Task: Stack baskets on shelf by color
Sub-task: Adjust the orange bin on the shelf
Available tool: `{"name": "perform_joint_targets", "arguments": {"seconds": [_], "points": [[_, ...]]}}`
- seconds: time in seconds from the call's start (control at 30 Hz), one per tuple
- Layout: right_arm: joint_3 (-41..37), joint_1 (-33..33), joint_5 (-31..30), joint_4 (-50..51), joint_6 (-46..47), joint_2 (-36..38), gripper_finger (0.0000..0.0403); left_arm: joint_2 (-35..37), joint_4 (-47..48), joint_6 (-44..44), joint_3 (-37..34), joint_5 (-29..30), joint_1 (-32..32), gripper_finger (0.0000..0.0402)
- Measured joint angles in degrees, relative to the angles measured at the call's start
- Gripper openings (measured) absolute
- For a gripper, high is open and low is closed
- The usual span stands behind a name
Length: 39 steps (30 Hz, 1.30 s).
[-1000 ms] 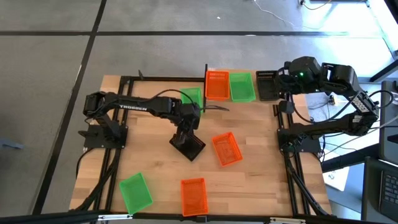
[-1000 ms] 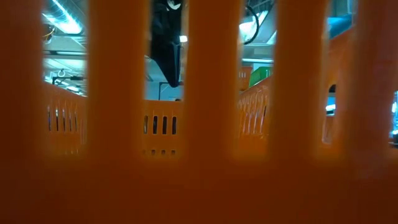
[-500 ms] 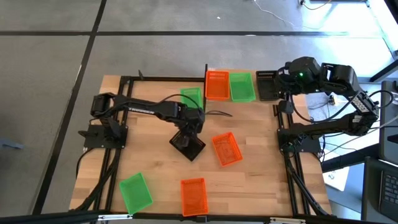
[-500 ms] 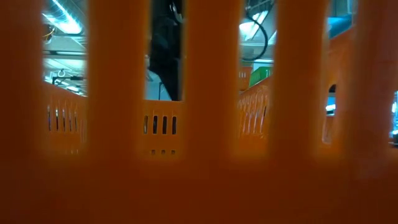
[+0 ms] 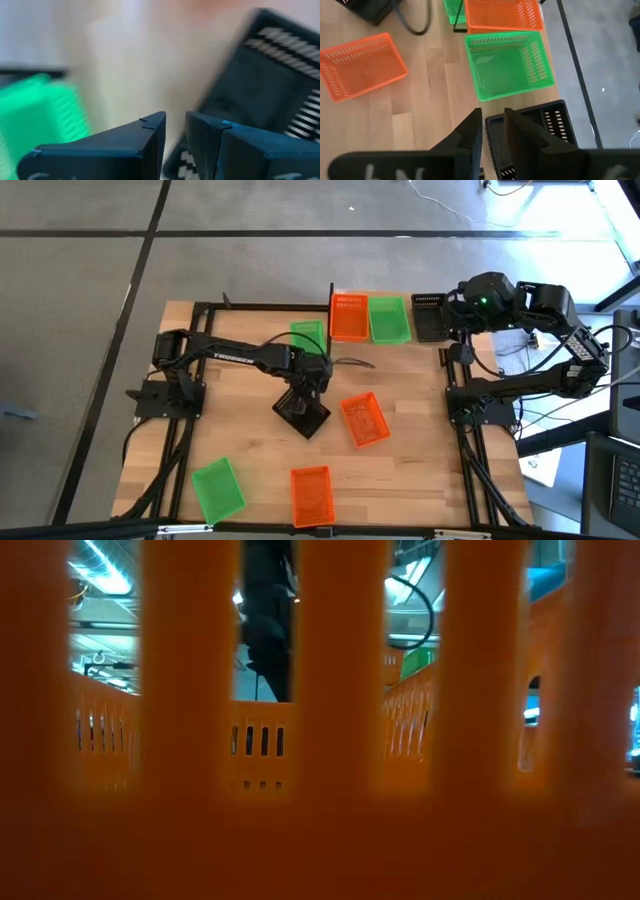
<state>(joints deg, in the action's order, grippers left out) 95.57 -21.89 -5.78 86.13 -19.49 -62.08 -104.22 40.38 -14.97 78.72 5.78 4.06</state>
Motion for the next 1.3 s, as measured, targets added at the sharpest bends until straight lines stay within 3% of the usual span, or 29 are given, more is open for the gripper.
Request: {"name": "perform_joint_targets", "arguments": {"seconds": [0.2,0.57,0.77,1.3], "points": [[0.0,0.0,0.0,0.0,0.0,0.0,0.0082,0.0,2.3,6.8,0.0,4.1,5.4,0.0063],[0.0,0.0,0.0,0.0,0.0,0.0,0.0082,0.0,2.5,4.1,0.0,3.6,12.6,0.0066],[0.0,0.0,0.0,0.0,0.0,0.0,0.0082,0.0,2.4,4.1,0.0,-0.8,13.1,0.0066],[0.0,0.0,0.0,-0.1,0.7,0.0,0.0082,6.3,-0.4,4.3,2.2,-0.2,9.0,0.0066]]}}
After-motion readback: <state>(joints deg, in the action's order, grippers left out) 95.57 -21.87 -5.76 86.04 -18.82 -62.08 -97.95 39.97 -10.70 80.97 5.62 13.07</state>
